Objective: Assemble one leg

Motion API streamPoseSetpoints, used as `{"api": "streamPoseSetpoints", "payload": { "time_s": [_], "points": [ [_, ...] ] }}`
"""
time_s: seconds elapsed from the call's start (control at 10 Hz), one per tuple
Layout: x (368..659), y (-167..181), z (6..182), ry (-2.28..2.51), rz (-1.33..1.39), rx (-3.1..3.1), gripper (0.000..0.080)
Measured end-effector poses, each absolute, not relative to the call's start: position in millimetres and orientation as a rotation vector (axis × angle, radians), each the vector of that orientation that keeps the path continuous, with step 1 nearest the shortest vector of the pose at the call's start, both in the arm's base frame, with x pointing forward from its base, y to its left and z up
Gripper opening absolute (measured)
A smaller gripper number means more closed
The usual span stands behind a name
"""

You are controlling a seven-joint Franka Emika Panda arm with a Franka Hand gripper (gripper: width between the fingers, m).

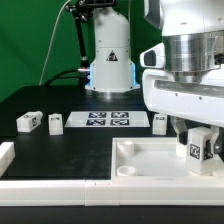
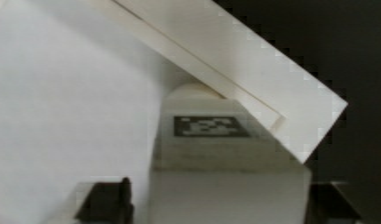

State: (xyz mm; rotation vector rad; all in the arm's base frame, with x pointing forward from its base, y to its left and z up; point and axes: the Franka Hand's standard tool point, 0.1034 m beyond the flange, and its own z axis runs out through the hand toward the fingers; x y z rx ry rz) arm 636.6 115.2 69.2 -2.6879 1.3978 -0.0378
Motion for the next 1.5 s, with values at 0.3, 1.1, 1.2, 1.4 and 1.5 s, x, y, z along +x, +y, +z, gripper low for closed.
{"api": "streamPoseSetpoints", "payload": {
  "time_s": [0.3,1.1,1.2,1.4,1.5],
  "points": [
    [637.9,119.8,73.5,1.083,-0.063,-2.829,0.0637],
    [635.5,128.2,68.7,-0.278,-0.127,-3.128,0.0648],
    [635.5,126.9,68.4,-0.458,-0.125,-3.116,0.0648],
    [635.7,125.0,68.2,-0.649,-0.123,-3.088,0.0648],
    [635.7,125.1,68.2,-0.639,-0.123,-3.09,0.0559]
  ]
}}
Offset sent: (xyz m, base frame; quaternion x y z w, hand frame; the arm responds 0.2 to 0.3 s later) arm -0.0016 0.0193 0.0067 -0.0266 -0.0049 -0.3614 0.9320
